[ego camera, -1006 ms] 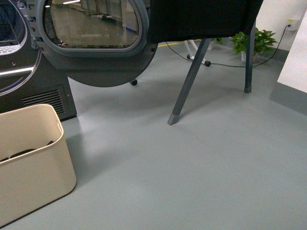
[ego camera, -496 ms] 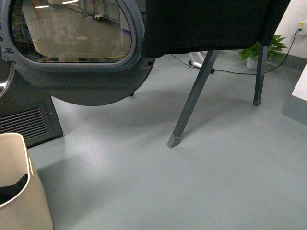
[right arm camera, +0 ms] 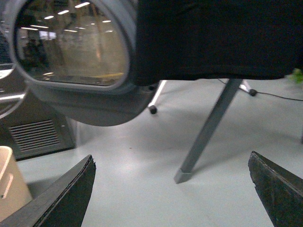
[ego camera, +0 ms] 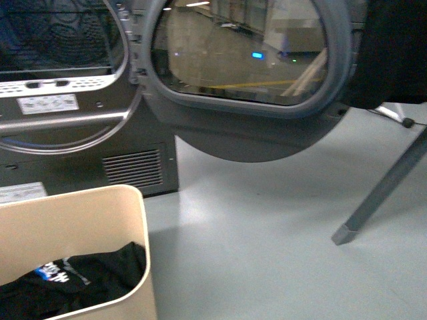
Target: Move hamper under clothes hanger
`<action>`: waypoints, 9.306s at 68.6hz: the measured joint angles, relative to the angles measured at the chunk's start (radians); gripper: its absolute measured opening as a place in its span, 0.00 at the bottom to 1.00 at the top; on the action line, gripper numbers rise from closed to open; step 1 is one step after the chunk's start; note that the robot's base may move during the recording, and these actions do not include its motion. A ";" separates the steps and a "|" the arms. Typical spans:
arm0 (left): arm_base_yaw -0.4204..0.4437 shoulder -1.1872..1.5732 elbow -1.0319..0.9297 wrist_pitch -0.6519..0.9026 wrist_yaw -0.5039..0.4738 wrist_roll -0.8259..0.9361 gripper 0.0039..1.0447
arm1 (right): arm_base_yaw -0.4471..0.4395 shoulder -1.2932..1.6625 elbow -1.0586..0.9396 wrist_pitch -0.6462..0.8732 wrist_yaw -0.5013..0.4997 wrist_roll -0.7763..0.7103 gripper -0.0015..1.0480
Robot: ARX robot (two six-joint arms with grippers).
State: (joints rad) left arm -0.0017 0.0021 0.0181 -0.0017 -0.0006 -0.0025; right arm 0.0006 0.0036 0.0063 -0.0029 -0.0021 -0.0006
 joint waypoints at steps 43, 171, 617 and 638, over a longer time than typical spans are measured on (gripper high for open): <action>0.001 -0.002 0.000 0.000 0.001 0.000 0.94 | 0.000 0.000 0.000 0.000 0.001 0.000 0.92; -0.054 2.187 1.132 0.247 0.012 -0.026 0.94 | 0.178 2.204 1.231 0.078 0.104 0.077 0.92; -0.038 2.307 1.196 0.328 -0.042 0.023 0.04 | 0.269 2.358 1.410 -0.001 0.242 0.151 0.03; -0.039 2.307 1.196 0.328 -0.045 0.023 0.04 | 0.267 2.358 1.410 -0.001 0.242 0.151 0.03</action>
State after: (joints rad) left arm -0.0410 2.3093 1.2137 0.3264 -0.0452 0.0200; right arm 0.2672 2.3619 1.4166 -0.0040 0.2401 0.1509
